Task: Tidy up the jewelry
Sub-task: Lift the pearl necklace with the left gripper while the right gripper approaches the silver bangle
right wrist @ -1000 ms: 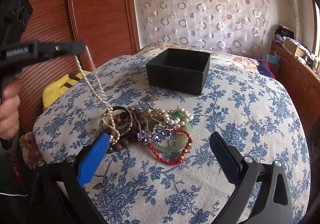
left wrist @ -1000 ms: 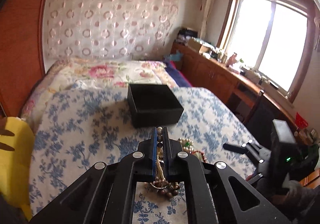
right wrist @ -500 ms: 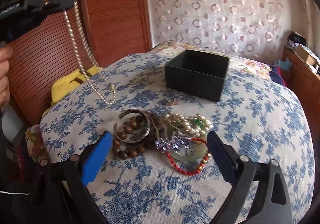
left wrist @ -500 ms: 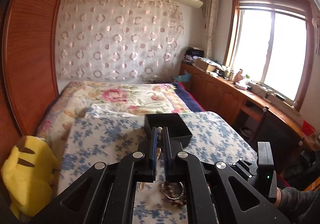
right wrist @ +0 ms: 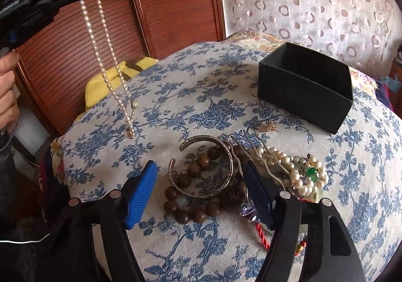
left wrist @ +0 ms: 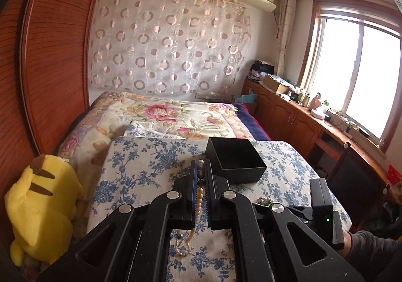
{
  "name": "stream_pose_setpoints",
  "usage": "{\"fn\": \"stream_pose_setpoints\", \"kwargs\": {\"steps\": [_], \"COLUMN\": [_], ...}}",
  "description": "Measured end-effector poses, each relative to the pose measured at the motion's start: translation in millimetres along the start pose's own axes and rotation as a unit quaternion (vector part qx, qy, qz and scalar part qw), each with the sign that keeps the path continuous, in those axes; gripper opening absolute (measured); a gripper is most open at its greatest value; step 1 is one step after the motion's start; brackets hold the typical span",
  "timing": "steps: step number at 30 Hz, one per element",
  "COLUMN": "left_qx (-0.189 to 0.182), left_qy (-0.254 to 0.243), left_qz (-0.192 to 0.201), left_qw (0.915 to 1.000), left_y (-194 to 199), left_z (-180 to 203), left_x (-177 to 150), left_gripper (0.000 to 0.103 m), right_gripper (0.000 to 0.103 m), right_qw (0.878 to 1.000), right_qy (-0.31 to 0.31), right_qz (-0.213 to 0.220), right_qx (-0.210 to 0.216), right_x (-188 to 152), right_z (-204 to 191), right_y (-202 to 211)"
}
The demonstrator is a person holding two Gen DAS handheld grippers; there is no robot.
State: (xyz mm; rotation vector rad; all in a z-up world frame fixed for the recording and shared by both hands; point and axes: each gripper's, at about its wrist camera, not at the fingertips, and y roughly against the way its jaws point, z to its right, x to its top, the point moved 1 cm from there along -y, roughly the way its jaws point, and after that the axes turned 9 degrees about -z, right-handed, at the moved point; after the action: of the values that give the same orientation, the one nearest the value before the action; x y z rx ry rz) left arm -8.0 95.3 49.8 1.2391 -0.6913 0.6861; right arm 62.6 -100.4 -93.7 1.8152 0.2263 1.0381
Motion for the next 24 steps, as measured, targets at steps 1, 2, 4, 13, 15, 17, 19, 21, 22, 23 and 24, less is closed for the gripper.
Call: {"fn": "stream_pose_setpoints", "kwargs": {"steps": [1,2,4,13,15,17,19,21,22,23,24], "left_qx": [0.0,-0.001,-0.001,0.003,0.003,0.003,0.003,0.003,0.003,0.003,0.003], "left_qy": [0.0,0.001,0.0,0.001,0.001,0.001,0.0,-0.001,-0.001,-0.002,-0.004], "left_qz": [-0.001,-0.002,-0.002,-0.007,-0.009,-0.008,-0.009,-0.01,-0.009,-0.01,-0.01], "left_qw": [1.0,1.0,1.0,1.0,1.0,1.0,1.0,0.9999,1.0,0.9999,0.9999], "left_y": [-1,-1,-2,-7,-8,-7,-8,-8,-8,-8,-9], "left_z": [-1,-2,-1,-2,-3,-2,-2,-2,-2,-1,0], "left_x": [-2,-2,-3,-6,-8,-8,-8,-8,-8,-8,-7], "left_gripper": [0.004,0.004,0.004,0.004,0.004,0.004,0.004,0.004,0.004,0.004,0.004], "right_gripper": [0.073,0.073,0.074,0.073,0.072,0.072,0.071,0.071,0.07,0.067,0.061], "right_qw": [1.0,1.0,1.0,0.999,0.999,0.999,0.999,0.998,0.998,0.998,0.998], "right_qy": [0.001,0.002,0.005,0.03,0.037,0.037,0.036,0.036,0.036,0.036,0.036], "right_qz": [-0.003,-0.004,-0.007,-0.017,-0.024,-0.031,-0.036,-0.038,-0.037,-0.037,-0.036], "right_qx": [-0.001,-0.001,-0.002,0.004,-0.008,-0.021,-0.017,-0.018,-0.018,-0.019,-0.021], "right_x": [1,3,5,10,9,8,8,9,10,10,11], "right_z": [0,0,-1,-10,-12,-11,-8,-8,-8,-8,-8], "right_y": [-2,-4,-5,-8,-12,-16,-19,-21,-22,-22,-22]}}
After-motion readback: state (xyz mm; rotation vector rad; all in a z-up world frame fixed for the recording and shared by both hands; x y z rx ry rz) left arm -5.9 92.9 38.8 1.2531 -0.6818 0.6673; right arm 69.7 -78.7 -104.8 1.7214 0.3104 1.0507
